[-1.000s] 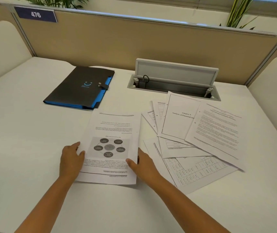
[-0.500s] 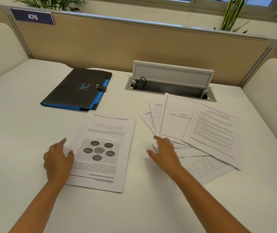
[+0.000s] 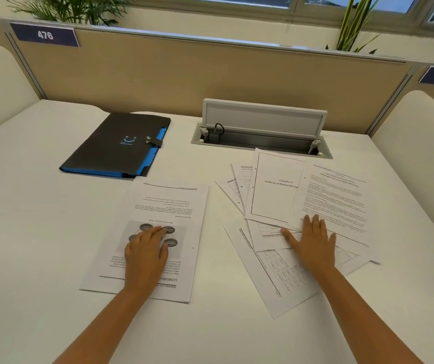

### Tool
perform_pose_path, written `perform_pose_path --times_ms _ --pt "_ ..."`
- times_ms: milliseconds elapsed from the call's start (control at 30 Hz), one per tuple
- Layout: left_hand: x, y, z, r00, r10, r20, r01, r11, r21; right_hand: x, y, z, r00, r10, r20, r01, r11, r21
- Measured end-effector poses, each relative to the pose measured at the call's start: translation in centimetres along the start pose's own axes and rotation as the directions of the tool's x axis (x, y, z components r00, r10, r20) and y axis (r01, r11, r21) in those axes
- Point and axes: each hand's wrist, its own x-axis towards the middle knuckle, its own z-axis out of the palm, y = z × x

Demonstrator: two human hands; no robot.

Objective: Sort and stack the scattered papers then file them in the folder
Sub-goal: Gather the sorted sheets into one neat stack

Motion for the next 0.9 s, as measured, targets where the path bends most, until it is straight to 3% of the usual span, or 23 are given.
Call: perform_pose_path --times_ms 400,467,533,600,633,700,767,833,900 --pt "-0.3 -0.1 -0.1 1.000 -0.005 0.013 0.005 1.000 0.003 -0.6 0.3 -0.5 0.977 -0.013 -0.211 0.031 0.996 0.081" --pt "-0.2 0.2 -0.4 1.000 -0.011 0.023 0.013 0.997 -0.072 -0.7 0.3 -1.3 0.970 0.026 -0.240 0.010 0.989 0.147" --pt "0.3 1.0 -1.1 0.999 0.022 0.026 -0.014 0.965 -0.263 -0.9 -0.3 -2.3 0.964 0.050 -0.262 0.010 0.975 0.221" --pt "1.1 2.2 -2.1 0.999 0.028 0.046 -0.003 0.887 -0.462 -1.4 -1.4 -3.2 0.965 0.020 -0.263 0.049 0.966 0.255" --pt "1.5 2.8 -2.5 0.993 -0.026 0.113 0.087 0.813 -0.576 -1.8 -1.9 -3.4 0.969 -0.017 -0.247 0.081 0.964 0.253" --pt "2.2 4.0 -3.1 0.903 -0.164 0.398 0.423 0.506 -0.752 -2.7 -3.0 -3.6 0.982 -0.117 -0.148 0.148 0.965 0.215" --pt "2.5 4.6 -2.9 0.750 -0.138 0.647 0.661 0.214 -0.719 -3.5 -3.8 -3.7 0.980 -0.200 0.004 0.195 0.960 0.203" --pt "2.4 4.9 -2.1 0.670 -0.076 0.738 0.740 0.137 -0.658 -4.2 -4.1 -3.8 0.962 -0.252 0.108 0.225 0.950 0.216" --pt "2.3 5.3 -1.4 0.640 -0.045 0.767 0.767 0.107 -0.633 -4.7 -4.0 -4.0 0.945 -0.275 0.179 0.230 0.944 0.234"
